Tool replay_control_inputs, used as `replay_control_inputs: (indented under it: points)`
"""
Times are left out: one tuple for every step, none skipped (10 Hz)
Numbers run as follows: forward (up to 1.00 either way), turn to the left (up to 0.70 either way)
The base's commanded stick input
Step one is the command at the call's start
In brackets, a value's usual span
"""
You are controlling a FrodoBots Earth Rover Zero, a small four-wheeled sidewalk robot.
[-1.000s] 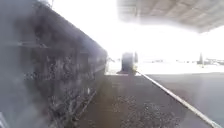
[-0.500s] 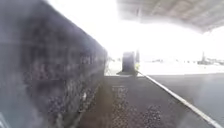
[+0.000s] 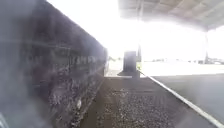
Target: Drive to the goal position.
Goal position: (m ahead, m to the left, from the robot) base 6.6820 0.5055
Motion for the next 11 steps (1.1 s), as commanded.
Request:
replay_control_inputs:
  points:
    - [0.5, -0.38]
    - [0.5, 0.0]
    - [0.5, 0.0]
    - [0.5, 0.0]
    - [0.5, 0.0]
    - [0.5, 0.0]
    - [0.5, 0.0]
    - [0.5, 0.0]
    - [0.5, 0.0]
    - [0.5, 0.0]
    - [0.5, 0.0]
